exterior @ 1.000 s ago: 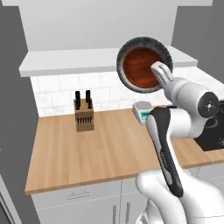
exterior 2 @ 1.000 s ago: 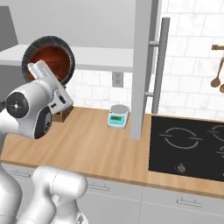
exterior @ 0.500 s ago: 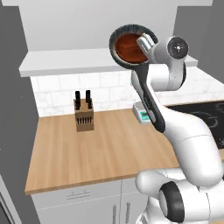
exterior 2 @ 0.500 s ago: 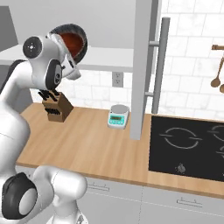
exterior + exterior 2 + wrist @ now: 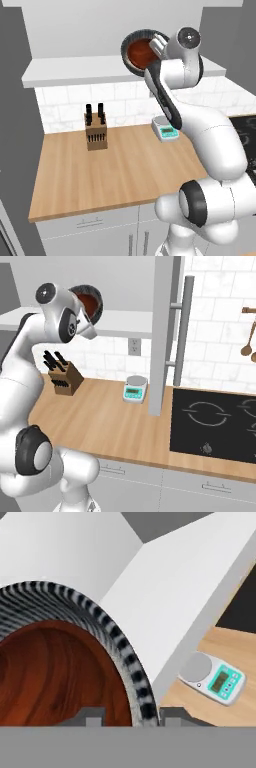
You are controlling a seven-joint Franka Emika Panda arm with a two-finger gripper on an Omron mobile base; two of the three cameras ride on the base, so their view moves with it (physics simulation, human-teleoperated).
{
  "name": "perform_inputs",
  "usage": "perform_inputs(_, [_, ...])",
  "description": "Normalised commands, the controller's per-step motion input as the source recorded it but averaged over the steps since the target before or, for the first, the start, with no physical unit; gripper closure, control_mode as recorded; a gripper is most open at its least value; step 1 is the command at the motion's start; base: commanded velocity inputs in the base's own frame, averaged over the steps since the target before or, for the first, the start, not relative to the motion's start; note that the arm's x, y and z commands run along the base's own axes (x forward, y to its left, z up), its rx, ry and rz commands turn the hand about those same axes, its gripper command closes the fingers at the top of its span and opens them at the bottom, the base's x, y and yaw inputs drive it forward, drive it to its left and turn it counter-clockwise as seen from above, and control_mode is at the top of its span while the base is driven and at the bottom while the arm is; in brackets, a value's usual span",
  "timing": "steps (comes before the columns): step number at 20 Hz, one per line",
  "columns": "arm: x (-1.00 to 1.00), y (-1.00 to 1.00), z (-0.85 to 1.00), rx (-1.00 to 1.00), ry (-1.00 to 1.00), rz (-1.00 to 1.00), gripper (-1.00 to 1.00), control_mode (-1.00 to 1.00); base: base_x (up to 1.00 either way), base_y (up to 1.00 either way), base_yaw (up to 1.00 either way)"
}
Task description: Pick up the bowls on the counter and stack them on top of one another in the open cabinet. Place the smaller bowl on top of the larger bowl.
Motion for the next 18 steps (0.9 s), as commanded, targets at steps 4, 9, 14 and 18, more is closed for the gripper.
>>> perform_inputs(4, [1.00, 0.01, -0.03, -0.01, 0.02, -0.14, 1.00, -1.00, 0.00, 0.00, 0.00])
perform_inputs(9, [1.00, 0.00, 0.01, 0.00, 0.06, -0.18, 1.00, -1.00, 0.00, 0.00, 0.00])
perform_inputs(14, [0.21, 0.00, 0.00, 0.00, 0.00, -0.04, -1.00, -1.00, 0.00, 0.00, 0.00])
perform_inputs(18, [-0.64, 0.00, -0.01, 0.00, -0.18, 0.00, -1.00, -1.00, 0.00, 0.00, 0.00])
